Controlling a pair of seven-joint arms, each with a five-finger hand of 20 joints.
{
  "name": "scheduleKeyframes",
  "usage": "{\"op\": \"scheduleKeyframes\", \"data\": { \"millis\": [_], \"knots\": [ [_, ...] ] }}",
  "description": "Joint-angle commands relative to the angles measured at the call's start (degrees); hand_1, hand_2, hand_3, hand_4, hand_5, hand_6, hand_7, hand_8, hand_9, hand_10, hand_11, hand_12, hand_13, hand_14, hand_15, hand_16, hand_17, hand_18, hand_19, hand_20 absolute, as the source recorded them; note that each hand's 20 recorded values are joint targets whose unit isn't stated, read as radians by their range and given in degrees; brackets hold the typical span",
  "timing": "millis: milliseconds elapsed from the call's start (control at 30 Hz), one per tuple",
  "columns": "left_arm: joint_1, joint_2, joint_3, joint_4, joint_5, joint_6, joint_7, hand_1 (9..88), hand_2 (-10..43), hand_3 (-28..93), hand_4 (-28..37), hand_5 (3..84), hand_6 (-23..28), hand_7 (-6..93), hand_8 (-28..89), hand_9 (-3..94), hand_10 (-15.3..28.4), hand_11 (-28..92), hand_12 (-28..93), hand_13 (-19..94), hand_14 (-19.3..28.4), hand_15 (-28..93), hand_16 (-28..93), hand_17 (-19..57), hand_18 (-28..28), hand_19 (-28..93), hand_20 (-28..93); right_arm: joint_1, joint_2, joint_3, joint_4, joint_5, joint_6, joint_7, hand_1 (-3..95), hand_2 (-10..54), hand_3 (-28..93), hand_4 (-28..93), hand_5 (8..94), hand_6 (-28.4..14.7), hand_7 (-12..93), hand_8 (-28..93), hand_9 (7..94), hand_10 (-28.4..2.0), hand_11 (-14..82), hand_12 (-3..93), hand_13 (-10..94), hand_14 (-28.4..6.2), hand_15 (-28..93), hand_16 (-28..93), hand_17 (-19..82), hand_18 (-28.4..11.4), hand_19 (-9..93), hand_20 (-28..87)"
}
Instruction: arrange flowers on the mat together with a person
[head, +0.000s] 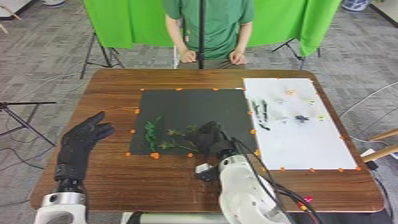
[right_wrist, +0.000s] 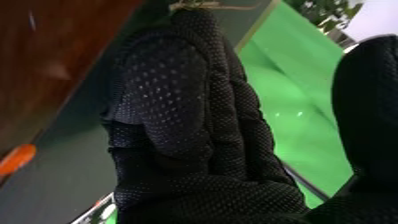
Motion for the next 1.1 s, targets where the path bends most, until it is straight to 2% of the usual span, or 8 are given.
{"op": "scheduleKeyframes", "data": {
  "millis": [33, 267, 533, 667, 767, 867, 967, 1100],
  "knots": [
    [1.0, -0.54, -0.08, 0.03, 0.16, -0.35, -0.56, 25.8, -0.4, 71, -21.6, 46.7, 3.8, 9.7, -6, 50.1, 14.6, 18, 13, 45, 17.7, 21, -3, 15.6, 13.6, 16, 21, -1.7, 0.7, -1.6, -0.5, 2.3, -1.2, -2.7, 25.5, -5.2, 62, -11, 57.7, -6.2, 18, -3, 81.6, -17.0, 11.1, 15.6, 94, -5.3, 48, 25, 44, -21.4, 73, 39],
    [0.8, -0.51, 0.01, 0.12, 0.05, -0.38, -0.60, 25.8, -0.3, 70, -21.5, 46.6, 3.7, 9.8, -6, 50.1, 14.5, 18, 13, 45, 17.8, 21, -3, 15.5, 13.6, 16, 21, -1.5, 0.3, -0.9, -0.5, 1.5, -0.7, -3.2, 24.6, -4.8, 62, -11, 55.7, -7.0, 16, -3, 80.5, -17.1, 10.9, 15.3, 94, -5.8, 46, 26, 43, -21.6, 72, 39],
    [0.7, -0.70, -0.18, 0.20, 0.07, -0.51, -0.49, 25.8, -0.4, 70, -21.4, 46.7, 3.7, 9.9, -6, 50.0, 14.5, 18, 13, 45, 17.8, 21, -3, 15.5, 13.6, 16, 21, -2.4, 0.5, 5.3, -5.7, 1.0, 6.5, -7.1, 24.9, -5.3, 63, -11, 58.5, -6.2, 16, -3, 82.0, -16.7, 12.7, 16.7, 94, -5.8, 46, 26, 43, -21.7, 72, 39],
    [0.8, -0.73, -0.27, 0.17, -0.02, -0.65, -0.45, 25.8, -0.3, 70, -21.4, 46.7, 3.7, 10.0, -6, 50.0, 14.5, 18, 13, 45, 17.8, 21, -3, 15.5, 13.7, 16, 21, -3.0, 3.1, 11.2, -11.4, 9.2, 9.9, -7.8, 25.0, -5.4, 62, -11, 60.6, -5.5, 17, -3, 83.8, -16.6, 15.8, 19.1, 94, -6.1, 46, 28, 42, -22.1, 73, 40],
    [0.3, -0.81, -0.05, 0.40, 0.05, -0.94, -0.39, 25.8, -0.4, 70, -21.3, 46.6, 3.7, 9.9, -6, 50.0, 14.5, 18, 13, 45, 17.8, 21, -3, 15.5, 13.7, 16, 21, -5.8, 5.3, 19.7, -15.4, 25.9, 8.0, -13.2, 25.2, -5.0, 62, -11, 62.0, -5.1, 17, -4, 84.2, -16.8, 16.6, 20.0, 92, -7.0, 45, 30, 40, -22.4, 71, 41],
    [0.4, -0.83, -0.15, 0.41, -0.02, -1.01, -0.25, 25.8, -0.4, 70, -21.4, 46.7, 3.7, 9.9, -6, 50.0, 14.5, 18, 13, 45, 17.8, 21, -3, 15.5, 13.6, 16, 21, -10.3, 6.2, 30.3, -17.2, 43.9, 0.6, -20.4, 23.7, -1.2, 63, -12, 62.9, -4.6, 18, -5, 80.0, -17.3, 16.0, 20.2, 82, -11.4, 38, 28, 32, -21.1, 59, 38],
    [0.4, -0.80, -0.16, 0.48, -0.07, -0.99, 0.00, 25.8, -0.4, 70, -21.4, 46.6, 3.6, 10.0, -6, 50.0, 14.5, 18, 13, 45, 17.8, 21, -3, 15.6, 13.6, 16, 21, -15.7, 7.0, 37.8, -17.9, 54.1, -3.4, -26.8, 18.9, 2.9, 63, -13, 59.7, -4.2, 16, -6, 69.5, -18.6, 10.1, 18.1, 66, -16.3, 26, 24, 26, -19.4, 40, 35],
    [0.3, -0.92, -0.10, 0.60, -0.14, -1.05, 0.60, 25.7, -0.5, 71, -21.3, 46.7, 3.6, 10.0, -6, 50.0, 14.6, 18, 13, 45, 17.8, 21, -3, 15.6, 13.6, 16, 21, -22.3, 6.4, 44.9, -16.5, 57.0, -8.6, -34.1, 13.8, 4.0, 67, -13, 51.4, -3.2, 11, -6, 54.4, -17.6, 6.8, 15.8, 49, -17.1, 14, 23, 21, -18.9, 23, 32]
  ]
}}
